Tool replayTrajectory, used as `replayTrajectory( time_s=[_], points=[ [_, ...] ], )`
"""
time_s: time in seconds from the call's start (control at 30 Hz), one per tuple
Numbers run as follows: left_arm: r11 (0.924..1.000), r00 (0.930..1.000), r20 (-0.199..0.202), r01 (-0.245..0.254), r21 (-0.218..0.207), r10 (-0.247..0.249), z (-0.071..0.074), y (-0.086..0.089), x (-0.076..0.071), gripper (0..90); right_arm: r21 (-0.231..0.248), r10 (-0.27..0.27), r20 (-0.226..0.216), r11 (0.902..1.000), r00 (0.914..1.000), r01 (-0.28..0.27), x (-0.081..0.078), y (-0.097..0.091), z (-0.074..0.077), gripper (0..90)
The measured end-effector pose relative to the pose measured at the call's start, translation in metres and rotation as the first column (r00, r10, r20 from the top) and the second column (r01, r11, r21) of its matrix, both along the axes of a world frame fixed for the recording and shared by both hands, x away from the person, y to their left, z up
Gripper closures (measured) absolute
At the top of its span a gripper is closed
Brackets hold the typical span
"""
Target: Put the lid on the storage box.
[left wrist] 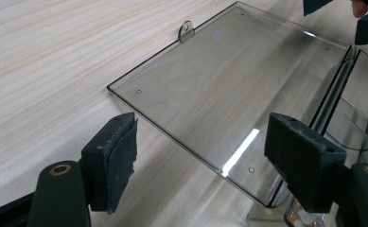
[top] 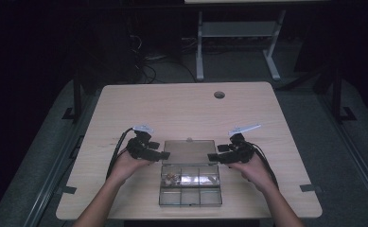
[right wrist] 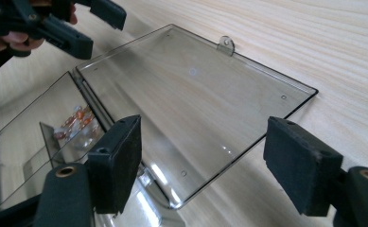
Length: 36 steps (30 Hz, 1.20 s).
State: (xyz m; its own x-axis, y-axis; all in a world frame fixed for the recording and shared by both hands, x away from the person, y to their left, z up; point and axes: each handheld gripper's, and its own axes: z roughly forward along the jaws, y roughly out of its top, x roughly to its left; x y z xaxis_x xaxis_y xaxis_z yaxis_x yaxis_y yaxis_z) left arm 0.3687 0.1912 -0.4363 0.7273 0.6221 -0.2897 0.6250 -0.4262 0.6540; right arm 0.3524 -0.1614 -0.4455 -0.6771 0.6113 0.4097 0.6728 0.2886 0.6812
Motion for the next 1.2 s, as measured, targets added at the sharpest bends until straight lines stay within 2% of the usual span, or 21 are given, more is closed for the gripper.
replayTrajectory(
  time_s=[0.07, 0.1, 0.17, 0.2, 0.23, 0.3, 0.4, 0.5, 0.53, 0.6, 0.7, 0.8, 0.83, 0.97, 1.13, 1.2],
  points=[
    [1.0000, 1.0000, -0.001, -0.001, 0.001, 0.001, 0.000, 0.000, 0.001, 25.6, 0.003, -0.004, -0.008, 1.0000, 1.0000, 0.004, 0.001, 0.000, -0.001, 27.6],
    [0.9999, 0.9999, -0.007, -0.009, -0.006, 0.009, -0.002, 0.000, 0.002, 25.5, -0.002, -0.012, -0.039, 0.9999, 0.9992, 0.012, 0.006, 0.001, -0.003, 24.4],
    [1.0000, 0.9998, -0.018, -0.010, -0.002, 0.010, -0.004, 0.000, 0.003, 25.1, -0.016, -0.013, -0.071, 0.9998, 0.9974, 0.012, 0.011, 0.004, -0.005, 22.9],
    [1.0000, 0.9998, -0.018, -0.010, -0.002, 0.010, -0.004, 0.000, 0.003, 24.3, -0.017, -0.014, -0.077, 0.9998, 0.9969, 0.013, 0.013, 0.005, -0.006, 22.9],
    [0.9998, 0.9990, -0.042, -0.014, -0.010, 0.014, -0.006, -0.001, 0.004, 23.7, -0.021, -0.010, -0.078, 0.9997, 0.9969, 0.009, 0.015, 0.006, -0.007, 22.7],
    [0.9997, 0.9985, -0.054, -0.014, -0.020, 0.012, -0.008, -0.001, 0.006, 23.0, -0.028, -0.007, -0.087, 0.9996, 0.9962, 0.004, 0.015, 0.008, -0.009, 21.8],
    [0.9997, 0.9974, -0.071, -0.013, -0.018, 0.012, -0.010, -0.001, 0.006, 21.6, -0.028, -0.003, -0.094, 0.9996, 0.9955, 0.000, 0.015, 0.009, -0.011, 21.0],
    [1.0000, 0.9922, -0.125, -0.005, -0.005, 0.005, -0.015, -0.001, 0.008, 20.2, -0.020, -0.007, -0.113, 0.9998, 0.9936, 0.004, 0.015, 0.009, -0.013, 20.7],
    [1.0000, 0.9922, -0.125, -0.005, -0.005, 0.005, -0.015, -0.001, 0.008, 19.4, -0.020, -0.007, -0.113, 0.9998, 0.9936, 0.004, 0.015, 0.009, -0.013, 20.7],
    [0.9996, 0.9896, -0.144, -0.010, -0.028, 0.006, -0.018, 0.000, 0.009, 19.4, -0.017, -0.004, -0.122, 0.9999, 0.9926, 0.002, 0.015, 0.009, -0.014, 20.1],
    [0.9952, 0.9822, -0.188, -0.026, -0.094, 0.008, -0.026, 0.004, 0.011, 18.9, -0.021, -0.009, -0.134, 0.9998, 0.9909, 0.006, 0.016, 0.009, -0.015, 19.8],
    [0.9939, 0.9830, -0.183, -0.028, -0.106, 0.008, -0.026, 0.004, 0.011, 19.7, -0.025, 0.000, -0.157, 0.9997, 0.9876, -0.004, 0.017, 0.010, -0.018, 19.2],
    [0.9934, 0.9834, -0.182, -0.019, -0.113, -0.002, -0.027, 0.003, 0.010, 19.8, -0.007, 0.008, -0.177, 0.9999, 0.9841, -0.009, 0.018, 0.012, -0.022, 19.0],
    [0.9920, 0.9851, -0.172, -0.017, -0.125, -0.005, -0.028, -0.002, 0.008, 19.7, -0.004, 0.017, -0.176, 0.9998, 0.9842, -0.018, 0.018, 0.015, -0.023, 17.7],
    [0.9914, 0.9838, -0.179, -0.012, -0.130, -0.012, -0.028, -0.001, 0.009, 21.7, 0.002, 0.023, -0.169, 0.9997, 0.9854, -0.023, 0.019, 0.015, -0.023, 18.1],
    [0.9908, 0.9863, -0.164, -0.007, -0.135, -0.016, -0.027, -0.002, 0.008, 22.6, 0.005, 0.028, -0.164, 0.9996, 0.9861, -0.028, 0.019, 0.016, -0.023, 19.0]
  ],
)
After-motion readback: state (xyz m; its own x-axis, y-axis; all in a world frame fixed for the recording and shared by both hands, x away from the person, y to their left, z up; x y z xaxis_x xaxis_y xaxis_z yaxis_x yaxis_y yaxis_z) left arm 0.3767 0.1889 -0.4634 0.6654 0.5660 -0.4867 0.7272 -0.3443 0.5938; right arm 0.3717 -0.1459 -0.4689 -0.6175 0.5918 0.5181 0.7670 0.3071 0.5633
